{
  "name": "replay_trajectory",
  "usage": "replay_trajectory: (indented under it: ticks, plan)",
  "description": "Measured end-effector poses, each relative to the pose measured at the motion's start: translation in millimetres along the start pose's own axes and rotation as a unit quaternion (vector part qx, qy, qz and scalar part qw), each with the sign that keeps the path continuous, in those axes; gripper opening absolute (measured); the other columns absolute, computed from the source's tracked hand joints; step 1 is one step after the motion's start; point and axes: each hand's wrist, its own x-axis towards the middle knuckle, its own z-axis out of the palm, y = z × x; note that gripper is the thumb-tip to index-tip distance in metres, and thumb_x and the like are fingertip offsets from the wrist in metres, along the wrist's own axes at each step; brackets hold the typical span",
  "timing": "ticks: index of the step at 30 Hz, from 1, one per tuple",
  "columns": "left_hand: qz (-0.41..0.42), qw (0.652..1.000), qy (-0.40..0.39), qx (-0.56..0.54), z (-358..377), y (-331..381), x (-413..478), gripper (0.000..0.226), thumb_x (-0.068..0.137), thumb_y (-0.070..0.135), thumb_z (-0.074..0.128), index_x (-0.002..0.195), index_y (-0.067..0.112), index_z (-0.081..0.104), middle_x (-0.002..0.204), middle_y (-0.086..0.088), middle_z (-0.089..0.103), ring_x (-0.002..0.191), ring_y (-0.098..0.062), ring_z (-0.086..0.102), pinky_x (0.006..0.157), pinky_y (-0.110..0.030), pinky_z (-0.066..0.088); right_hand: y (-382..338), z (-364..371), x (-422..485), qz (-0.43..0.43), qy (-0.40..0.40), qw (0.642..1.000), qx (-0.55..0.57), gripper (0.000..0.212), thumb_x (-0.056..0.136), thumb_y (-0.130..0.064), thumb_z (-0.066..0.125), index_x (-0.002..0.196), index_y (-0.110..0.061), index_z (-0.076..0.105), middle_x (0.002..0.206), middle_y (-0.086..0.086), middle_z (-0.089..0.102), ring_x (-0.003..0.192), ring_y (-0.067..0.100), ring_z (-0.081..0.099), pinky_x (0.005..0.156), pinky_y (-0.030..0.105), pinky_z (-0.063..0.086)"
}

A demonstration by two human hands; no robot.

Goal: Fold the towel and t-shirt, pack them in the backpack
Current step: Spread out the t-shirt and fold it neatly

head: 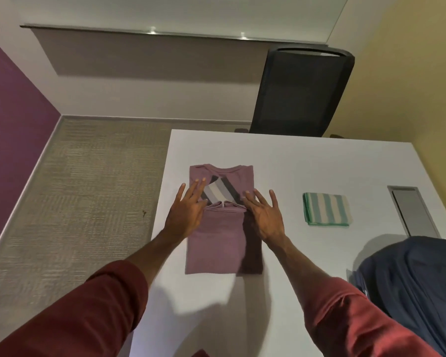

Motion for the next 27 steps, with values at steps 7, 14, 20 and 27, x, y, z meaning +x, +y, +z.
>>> replay_trajectory:
  ticks: [7,14,20,27]
  plan:
    - [-0.058,0.996,-0.061,0.018,15,-36,55,0.028,0.102,0.027,0.061,0.124,0.034,0.076,0.18,-0.008,0.003,0.165,-0.028,0.013,0.13,-0.056,0.022,21,10,63,-0.015,0.03,0.999,0.03,0.067,0.1,-0.033,0.058,0.165,-0.025,0.044,0.173,-0.002,0.037,0.162,0.022,0.03,0.133,0.054,-0.005]
    - [-0.043,0.995,-0.084,0.006,33,-66,105,0.024,0.104,0.027,0.057,0.121,0.028,0.074,0.18,-0.004,0.003,0.163,-0.027,0.021,0.126,-0.053,0.032,48,27,118,-0.009,0.006,0.999,0.039,0.064,0.103,-0.037,0.036,0.165,-0.026,0.043,0.172,-0.001,0.038,0.162,0.023,0.03,0.132,0.053,-0.006]
    - [-0.047,0.989,-0.142,-0.001,60,-83,132,0.027,0.107,0.029,0.053,0.125,0.028,0.073,0.18,-0.003,0.006,0.164,-0.025,0.018,0.129,-0.053,0.025,63,50,142,0.01,-0.04,0.997,0.072,0.054,0.109,-0.036,0.04,0.161,-0.033,0.049,0.172,-0.005,0.038,0.164,0.018,0.025,0.131,0.051,-0.012]
    - [-0.106,0.979,-0.152,-0.079,87,-90,142,0.025,0.102,0.026,0.058,0.114,0.021,0.079,0.179,0.001,0.014,0.163,-0.028,0.024,0.13,-0.058,0.021,68,64,150,0.035,-0.023,0.985,0.168,0.046,0.108,-0.036,0.039,0.144,-0.032,0.067,0.156,-0.007,0.061,0.154,0.015,0.044,0.132,0.059,0.005]
